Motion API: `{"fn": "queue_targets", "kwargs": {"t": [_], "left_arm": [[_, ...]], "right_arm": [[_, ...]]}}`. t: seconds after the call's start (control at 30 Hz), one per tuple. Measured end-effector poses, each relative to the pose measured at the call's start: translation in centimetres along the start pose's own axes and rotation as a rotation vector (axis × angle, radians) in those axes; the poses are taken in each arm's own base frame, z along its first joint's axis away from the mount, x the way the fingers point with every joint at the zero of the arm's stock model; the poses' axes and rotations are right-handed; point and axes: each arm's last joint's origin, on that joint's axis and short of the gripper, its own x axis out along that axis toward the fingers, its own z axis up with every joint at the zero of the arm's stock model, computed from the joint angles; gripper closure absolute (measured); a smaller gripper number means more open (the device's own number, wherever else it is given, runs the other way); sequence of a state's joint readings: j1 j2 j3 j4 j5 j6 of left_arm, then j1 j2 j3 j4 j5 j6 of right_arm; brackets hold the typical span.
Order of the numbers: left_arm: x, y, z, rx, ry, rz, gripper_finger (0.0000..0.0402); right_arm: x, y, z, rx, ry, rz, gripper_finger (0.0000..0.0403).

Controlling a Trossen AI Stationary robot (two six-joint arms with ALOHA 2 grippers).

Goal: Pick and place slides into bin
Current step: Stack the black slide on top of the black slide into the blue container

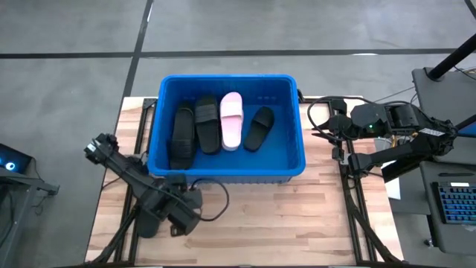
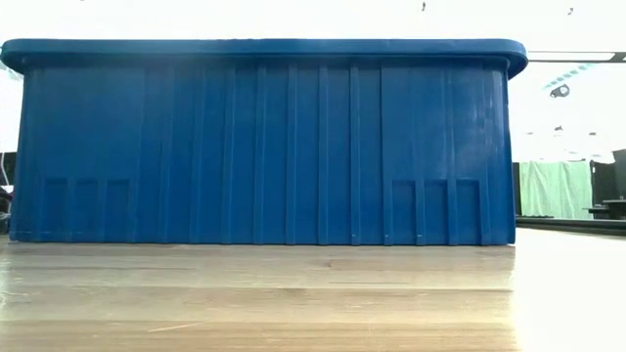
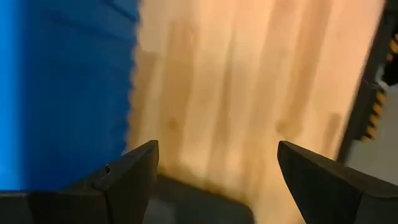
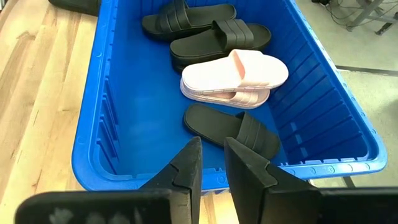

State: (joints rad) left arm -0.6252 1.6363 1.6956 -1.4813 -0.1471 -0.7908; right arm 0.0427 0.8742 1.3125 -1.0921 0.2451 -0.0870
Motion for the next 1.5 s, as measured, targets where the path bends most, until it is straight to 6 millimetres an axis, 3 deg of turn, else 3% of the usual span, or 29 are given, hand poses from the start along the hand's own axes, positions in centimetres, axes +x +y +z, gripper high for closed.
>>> {"fn": "queue_targets", "kwargs": {"t": [0.37,0.57,0.83,1.03,1.5], "left_arm": [[1.9,-3.3,-5.0,-0.083,0.205,-0.037,0.0091],[3.2,-4.0,-7.0,-0.192,0.234,0.024,0.0091],[5.9,-5.2,-8.4,-0.168,0.214,-0.027,0.0091],[7.8,-4.9,-9.3,-0.158,0.246,0.012,0.0091],[8.8,-5.0,-11.0,-0.107,0.239,0.047,0.0091]], "right_arm": [[0.0,0.0,0.0,0.000,0.001,0.000,0.0343],[0.1,0.0,-0.1,-0.001,0.006,0.001,0.0342],[0.2,0.1,-0.1,-0.002,0.011,0.001,0.0339],[0.2,0.1,-0.2,-0.002,0.011,0.001,0.0344],[0.2,0.1,-0.2,0.005,0.012,0.002,0.0343]]}}
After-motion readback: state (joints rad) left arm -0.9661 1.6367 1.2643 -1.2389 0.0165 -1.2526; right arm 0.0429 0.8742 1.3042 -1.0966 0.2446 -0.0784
